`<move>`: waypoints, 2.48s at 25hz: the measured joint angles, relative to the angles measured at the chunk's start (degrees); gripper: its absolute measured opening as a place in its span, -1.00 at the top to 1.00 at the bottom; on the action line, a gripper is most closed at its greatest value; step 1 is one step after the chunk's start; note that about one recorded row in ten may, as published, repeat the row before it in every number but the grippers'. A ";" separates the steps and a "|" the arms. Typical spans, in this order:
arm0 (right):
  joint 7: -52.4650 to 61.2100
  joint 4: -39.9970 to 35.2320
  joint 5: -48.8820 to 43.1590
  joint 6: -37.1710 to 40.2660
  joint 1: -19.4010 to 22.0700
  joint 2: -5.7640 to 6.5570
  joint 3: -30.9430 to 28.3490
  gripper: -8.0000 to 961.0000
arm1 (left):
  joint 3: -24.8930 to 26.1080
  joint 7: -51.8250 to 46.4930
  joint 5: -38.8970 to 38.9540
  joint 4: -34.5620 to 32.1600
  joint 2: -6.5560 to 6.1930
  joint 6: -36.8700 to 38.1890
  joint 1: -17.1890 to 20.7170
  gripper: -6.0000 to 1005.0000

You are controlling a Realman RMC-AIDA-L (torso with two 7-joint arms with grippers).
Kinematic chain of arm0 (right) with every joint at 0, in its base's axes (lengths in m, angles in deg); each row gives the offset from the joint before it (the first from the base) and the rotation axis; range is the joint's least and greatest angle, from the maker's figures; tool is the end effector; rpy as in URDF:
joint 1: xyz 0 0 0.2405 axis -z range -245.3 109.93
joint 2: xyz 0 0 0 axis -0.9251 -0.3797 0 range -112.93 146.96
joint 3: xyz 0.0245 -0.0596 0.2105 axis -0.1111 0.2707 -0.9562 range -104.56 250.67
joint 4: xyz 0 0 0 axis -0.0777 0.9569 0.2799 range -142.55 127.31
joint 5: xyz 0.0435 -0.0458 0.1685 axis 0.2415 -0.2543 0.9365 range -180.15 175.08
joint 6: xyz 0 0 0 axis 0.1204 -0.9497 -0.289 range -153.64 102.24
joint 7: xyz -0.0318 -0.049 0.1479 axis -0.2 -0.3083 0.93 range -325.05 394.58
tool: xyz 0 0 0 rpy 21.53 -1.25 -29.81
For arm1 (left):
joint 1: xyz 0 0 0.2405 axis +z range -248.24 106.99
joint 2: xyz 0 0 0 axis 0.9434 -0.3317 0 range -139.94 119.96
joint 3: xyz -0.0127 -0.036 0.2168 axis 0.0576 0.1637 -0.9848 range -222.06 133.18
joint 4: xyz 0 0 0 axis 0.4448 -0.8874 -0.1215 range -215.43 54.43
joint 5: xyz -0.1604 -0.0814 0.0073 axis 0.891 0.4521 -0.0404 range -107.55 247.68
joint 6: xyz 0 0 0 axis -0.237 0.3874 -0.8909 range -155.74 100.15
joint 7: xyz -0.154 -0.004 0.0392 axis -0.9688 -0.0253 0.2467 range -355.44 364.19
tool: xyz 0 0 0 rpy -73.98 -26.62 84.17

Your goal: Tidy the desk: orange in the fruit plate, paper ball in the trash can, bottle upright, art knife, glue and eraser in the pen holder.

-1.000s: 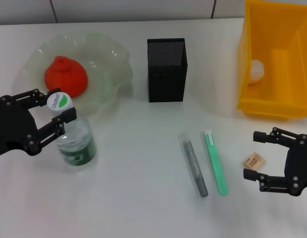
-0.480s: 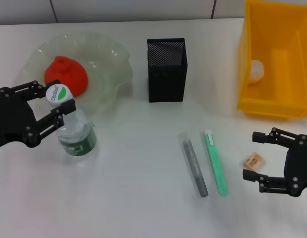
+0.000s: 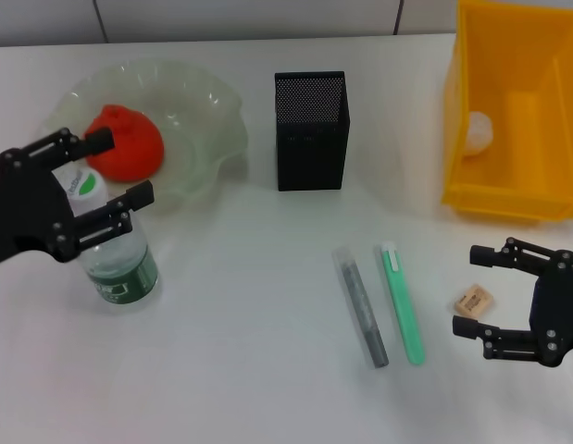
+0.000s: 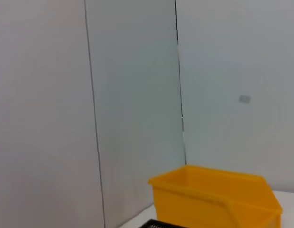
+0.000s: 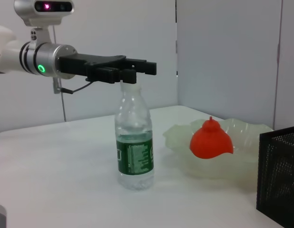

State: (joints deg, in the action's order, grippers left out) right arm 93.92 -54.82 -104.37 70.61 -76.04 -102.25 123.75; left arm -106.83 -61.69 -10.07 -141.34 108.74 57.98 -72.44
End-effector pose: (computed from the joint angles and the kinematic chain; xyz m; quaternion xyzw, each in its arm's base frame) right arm 0.2526 0.2121 0.0165 -0.9466 0.1056 0.2477 0.1773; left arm -0.2204 0.2396 0.0533 -0.9032 -0.0934 -0.3080 0.2840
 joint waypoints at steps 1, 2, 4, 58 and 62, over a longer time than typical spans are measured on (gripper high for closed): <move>0.07 -0.05 0.00 0.17 0.00 0.00 -0.04 -0.76 | 0.93 0.06 0.48 -0.97 -0.05 0.59 0.12 -0.05; 0.21 -0.15 0.00 0.33 0.02 0.00 -0.12 -0.76 | 0.93 0.06 0.48 -0.97 -0.05 0.59 0.12 -0.09; 2.30 -1.58 0.18 1.06 0.24 -0.04 -0.50 -0.76 | 3.14 0.85 2.66 -2.47 -0.05 4.56 0.96 -0.55; 96.10 -20.96 -44.78 -18.03 -28.52 -0.41 42.14 -0.61 | -5.90 28.63 -7.53 34.13 0.02 5.00 -8.33 -0.54; 96.11 -20.42 -44.79 -18.42 -28.80 -0.39 42.42 -0.53 | -5.90 28.63 -7.50 34.13 0.02 5.08 -8.35 -0.54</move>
State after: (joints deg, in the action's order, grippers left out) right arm 190.03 -75.24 -149.16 52.19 -104.84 -102.64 166.17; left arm -112.73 -33.06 -17.57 -107.21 108.75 63.05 -80.79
